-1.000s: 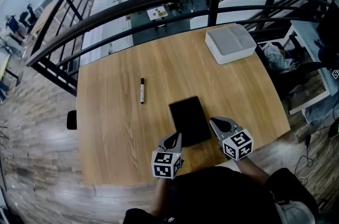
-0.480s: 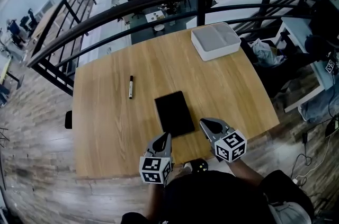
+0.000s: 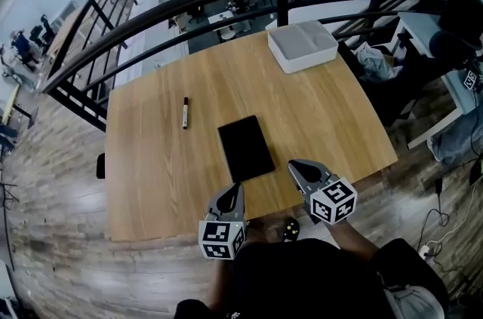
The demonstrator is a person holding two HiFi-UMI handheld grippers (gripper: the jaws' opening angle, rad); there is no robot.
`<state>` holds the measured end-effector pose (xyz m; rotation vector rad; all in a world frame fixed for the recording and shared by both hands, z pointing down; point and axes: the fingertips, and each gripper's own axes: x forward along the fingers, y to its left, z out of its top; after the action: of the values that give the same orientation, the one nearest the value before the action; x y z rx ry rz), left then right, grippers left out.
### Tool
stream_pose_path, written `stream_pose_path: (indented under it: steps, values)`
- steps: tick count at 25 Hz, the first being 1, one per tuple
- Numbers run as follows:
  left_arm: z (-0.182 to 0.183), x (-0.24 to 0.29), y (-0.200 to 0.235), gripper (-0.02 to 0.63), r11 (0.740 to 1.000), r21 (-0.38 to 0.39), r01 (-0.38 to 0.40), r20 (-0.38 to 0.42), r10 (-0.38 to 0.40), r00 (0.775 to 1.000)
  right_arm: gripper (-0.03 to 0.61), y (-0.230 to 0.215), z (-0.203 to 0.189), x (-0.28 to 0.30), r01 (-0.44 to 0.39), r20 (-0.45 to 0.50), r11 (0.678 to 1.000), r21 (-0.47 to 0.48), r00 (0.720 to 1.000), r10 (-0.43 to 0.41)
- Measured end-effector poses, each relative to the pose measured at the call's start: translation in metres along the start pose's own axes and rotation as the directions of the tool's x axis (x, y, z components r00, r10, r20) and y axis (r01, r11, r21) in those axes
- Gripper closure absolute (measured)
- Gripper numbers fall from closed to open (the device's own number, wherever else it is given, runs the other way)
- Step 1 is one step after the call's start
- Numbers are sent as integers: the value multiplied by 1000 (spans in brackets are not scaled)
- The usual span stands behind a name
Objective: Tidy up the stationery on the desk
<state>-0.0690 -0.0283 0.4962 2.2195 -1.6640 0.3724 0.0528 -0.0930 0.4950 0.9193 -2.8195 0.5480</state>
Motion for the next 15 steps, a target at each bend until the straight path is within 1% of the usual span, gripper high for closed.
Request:
stream_pose_path:
  steps: [4, 7, 10, 15]
  values:
    - [9, -1, 9, 615, 1000, 8, 17, 30, -17, 999, 572, 7, 6, 5, 25, 19, 1000, 19, 1000, -25]
    - [17, -7, 28, 617, 999, 34, 24, 47, -26, 999, 572, 21, 12, 24, 29, 33, 999, 27, 999, -29]
    - [18, -15, 57, 617, 999, 47, 16, 53, -19, 998, 572, 37, 13, 48, 29, 36, 999, 27, 999, -30]
    - [20, -36, 120, 617, 999, 44, -4, 50, 2, 999, 572, 74, 15, 93, 26, 26, 999, 31, 999, -26]
